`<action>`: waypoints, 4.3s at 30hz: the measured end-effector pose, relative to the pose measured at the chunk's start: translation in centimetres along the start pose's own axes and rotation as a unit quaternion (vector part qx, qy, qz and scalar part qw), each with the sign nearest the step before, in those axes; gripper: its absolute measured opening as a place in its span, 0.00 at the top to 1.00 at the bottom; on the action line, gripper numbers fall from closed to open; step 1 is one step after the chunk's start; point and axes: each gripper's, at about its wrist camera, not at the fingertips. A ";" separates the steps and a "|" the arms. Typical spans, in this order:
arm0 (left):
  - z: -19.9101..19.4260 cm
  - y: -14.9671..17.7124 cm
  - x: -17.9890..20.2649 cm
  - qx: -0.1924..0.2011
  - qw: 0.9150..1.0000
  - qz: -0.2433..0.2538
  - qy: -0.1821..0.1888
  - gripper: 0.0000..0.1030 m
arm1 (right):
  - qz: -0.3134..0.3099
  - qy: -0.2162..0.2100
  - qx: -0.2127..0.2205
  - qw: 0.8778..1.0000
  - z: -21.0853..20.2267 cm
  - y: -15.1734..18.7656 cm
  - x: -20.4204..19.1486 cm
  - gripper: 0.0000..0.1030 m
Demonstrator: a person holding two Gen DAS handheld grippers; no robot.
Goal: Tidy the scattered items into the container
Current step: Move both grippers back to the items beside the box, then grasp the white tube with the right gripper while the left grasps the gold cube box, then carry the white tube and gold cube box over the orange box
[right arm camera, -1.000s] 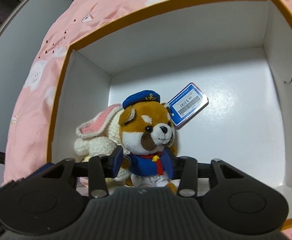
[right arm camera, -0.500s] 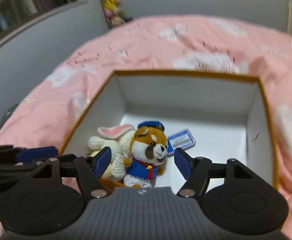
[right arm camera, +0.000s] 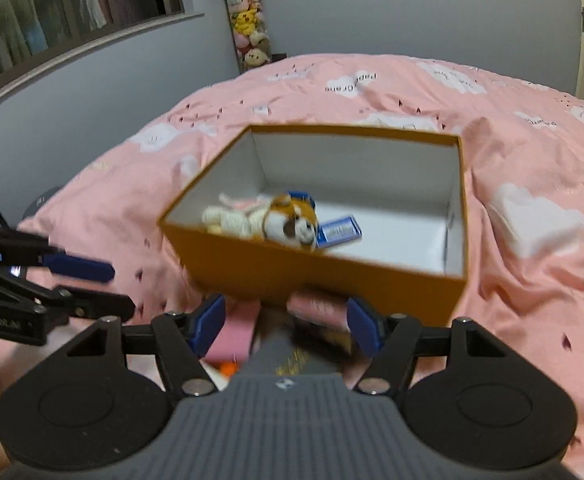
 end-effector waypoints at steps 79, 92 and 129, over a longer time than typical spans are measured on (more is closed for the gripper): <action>6.0 5.5 2.6 -0.159 0.960 0.211 0.094 0.43 | -0.250 -0.099 -0.169 0.948 3.5 3.8 -3.7 0.65; 6.7 5.3 3.1 -0.157 0.959 0.195 0.129 0.44 | -0.283 -0.095 -0.175 0.938 5.4 3.4 -4.4 0.62; -0.9 -1.1 0.8 -0.006 0.997 0.076 0.033 0.49 | -0.105 -0.067 -0.047 0.991 -1.8 -4.0 0.2 0.70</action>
Point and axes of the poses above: each gripper's, at about its wrist camera, not at the fingertips, and z roughly the way its jaws point, x to its right, y to its underside, and after that the axes turned 3 degrees about -z, right-handed
